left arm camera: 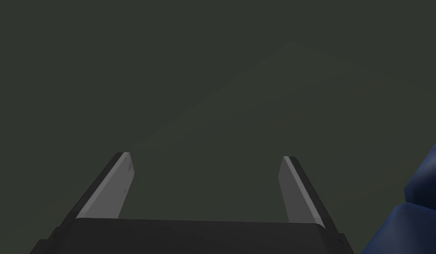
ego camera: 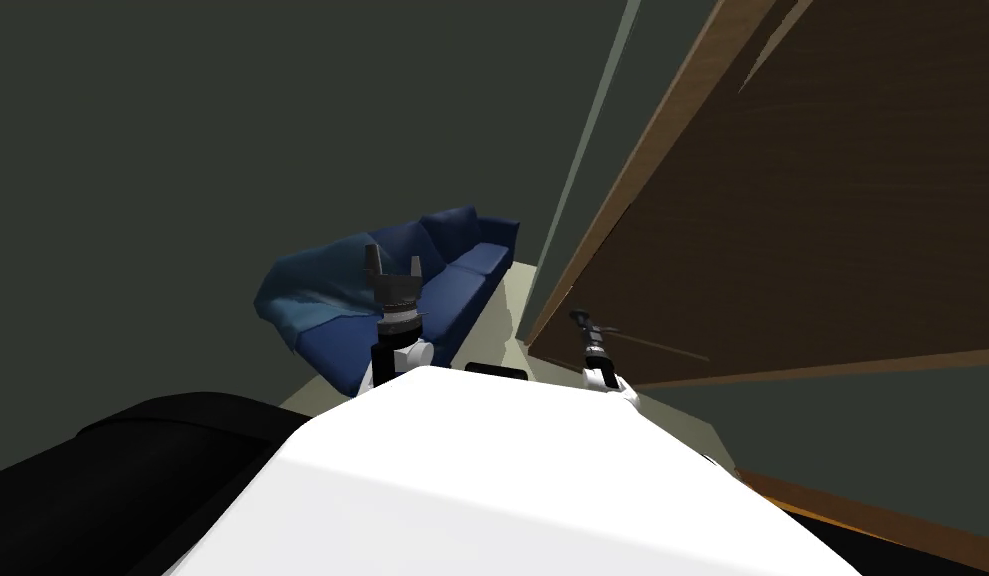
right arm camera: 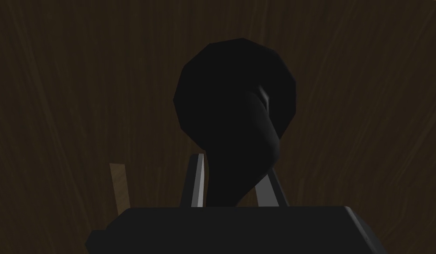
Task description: Pull the door open
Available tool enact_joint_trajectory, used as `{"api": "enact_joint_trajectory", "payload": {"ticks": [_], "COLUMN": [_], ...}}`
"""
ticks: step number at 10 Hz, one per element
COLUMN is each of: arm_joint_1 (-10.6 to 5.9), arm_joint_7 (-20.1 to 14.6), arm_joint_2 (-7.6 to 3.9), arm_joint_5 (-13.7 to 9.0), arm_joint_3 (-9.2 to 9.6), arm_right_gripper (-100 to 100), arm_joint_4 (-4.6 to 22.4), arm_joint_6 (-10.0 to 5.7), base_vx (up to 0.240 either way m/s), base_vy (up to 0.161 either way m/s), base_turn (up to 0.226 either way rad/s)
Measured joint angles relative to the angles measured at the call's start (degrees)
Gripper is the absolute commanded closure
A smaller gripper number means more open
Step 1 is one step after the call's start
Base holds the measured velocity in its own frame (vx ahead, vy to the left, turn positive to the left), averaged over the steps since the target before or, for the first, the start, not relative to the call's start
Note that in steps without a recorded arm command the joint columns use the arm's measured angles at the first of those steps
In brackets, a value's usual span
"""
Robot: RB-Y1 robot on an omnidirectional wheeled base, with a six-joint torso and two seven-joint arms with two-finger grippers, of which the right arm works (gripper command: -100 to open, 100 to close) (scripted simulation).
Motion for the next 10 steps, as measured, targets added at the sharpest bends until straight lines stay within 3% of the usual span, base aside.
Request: {"api": "enact_joint_trajectory", "payload": {"ticks": [3,7,10], "arm_joint_1": [1.78,2.98,4.35], "arm_joint_7": [-2.45,-4.45,-6.40], "arm_joint_2": [-1.66,-2.98,-4.54], "arm_joint_5": [0.62,1.13,1.65], "arm_joint_3": [1.87,3.51,5.18], "arm_right_gripper": [100,100,100], "arm_joint_4": [-0.56,-0.59,-1.24], "arm_joint_6": [-1.56,-3.14,-5.31], "base_vx": [-0.221,-0.161,-0.240], "base_vy": [-0.058,-0.041,-0.089], "base_turn": [0.139,0.097,0.130]}}
